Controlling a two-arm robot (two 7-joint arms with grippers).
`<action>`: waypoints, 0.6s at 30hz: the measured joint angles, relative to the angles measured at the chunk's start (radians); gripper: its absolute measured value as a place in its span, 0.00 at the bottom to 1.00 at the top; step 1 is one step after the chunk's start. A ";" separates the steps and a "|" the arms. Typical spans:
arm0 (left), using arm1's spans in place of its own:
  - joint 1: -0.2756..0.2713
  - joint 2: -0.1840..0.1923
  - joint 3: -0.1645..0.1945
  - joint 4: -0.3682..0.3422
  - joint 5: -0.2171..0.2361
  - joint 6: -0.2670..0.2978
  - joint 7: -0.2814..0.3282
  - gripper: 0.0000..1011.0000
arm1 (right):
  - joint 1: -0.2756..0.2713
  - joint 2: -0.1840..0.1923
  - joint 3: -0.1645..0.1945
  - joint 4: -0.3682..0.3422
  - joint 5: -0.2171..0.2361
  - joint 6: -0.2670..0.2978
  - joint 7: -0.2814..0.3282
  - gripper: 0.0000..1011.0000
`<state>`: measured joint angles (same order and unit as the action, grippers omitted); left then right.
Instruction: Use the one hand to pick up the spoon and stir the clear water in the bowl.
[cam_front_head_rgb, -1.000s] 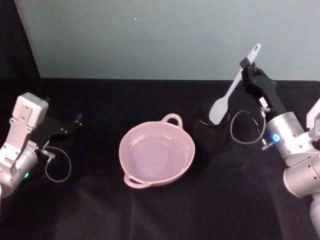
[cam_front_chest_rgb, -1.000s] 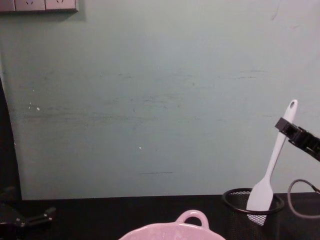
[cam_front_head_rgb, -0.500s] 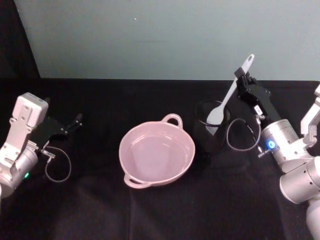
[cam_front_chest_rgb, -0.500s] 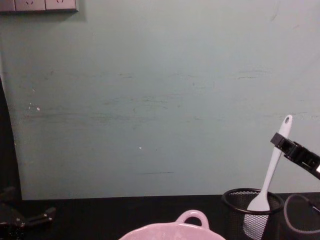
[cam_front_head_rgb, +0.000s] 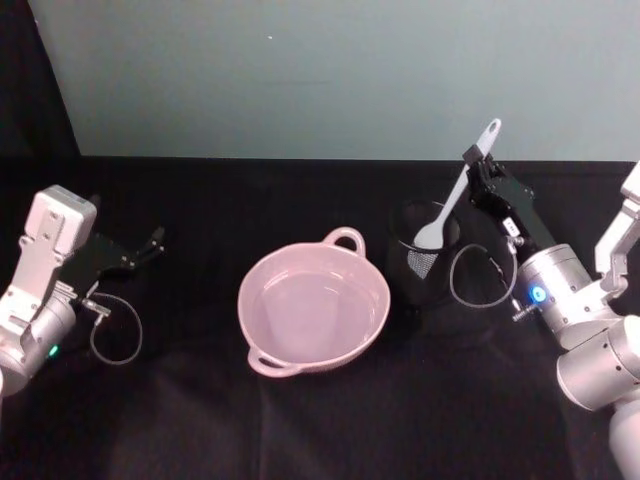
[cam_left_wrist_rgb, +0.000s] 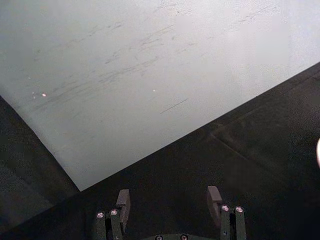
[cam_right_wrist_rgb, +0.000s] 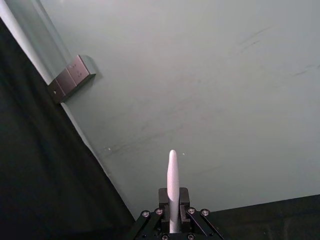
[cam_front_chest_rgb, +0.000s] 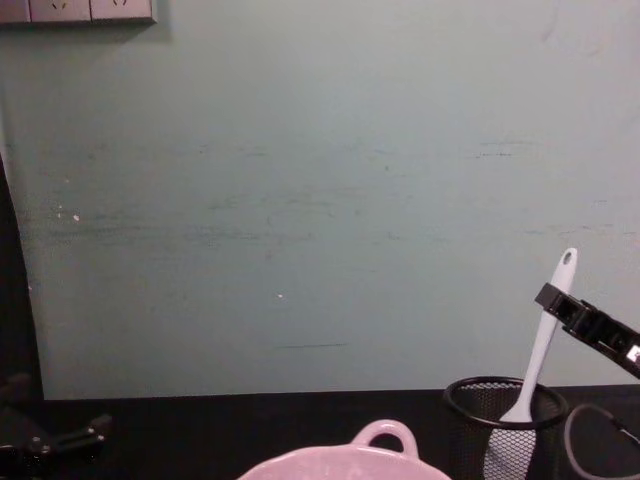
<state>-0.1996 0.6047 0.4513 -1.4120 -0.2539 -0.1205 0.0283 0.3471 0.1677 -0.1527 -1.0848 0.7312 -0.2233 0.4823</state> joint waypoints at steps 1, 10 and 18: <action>0.000 0.000 0.000 0.000 0.000 0.000 0.000 1.00 | 0.000 0.000 -0.001 0.003 -0.002 0.001 -0.001 0.11; 0.000 0.000 0.000 0.000 0.000 0.000 0.000 1.00 | -0.001 0.000 -0.002 0.009 -0.006 0.006 -0.003 0.11; 0.000 0.000 0.000 0.000 0.000 0.000 0.000 1.00 | -0.003 -0.001 -0.002 0.012 -0.018 -0.008 -0.004 0.11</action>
<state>-0.1996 0.6047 0.4513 -1.4120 -0.2540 -0.1205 0.0283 0.3440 0.1663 -0.1552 -1.0723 0.7135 -0.2316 0.4779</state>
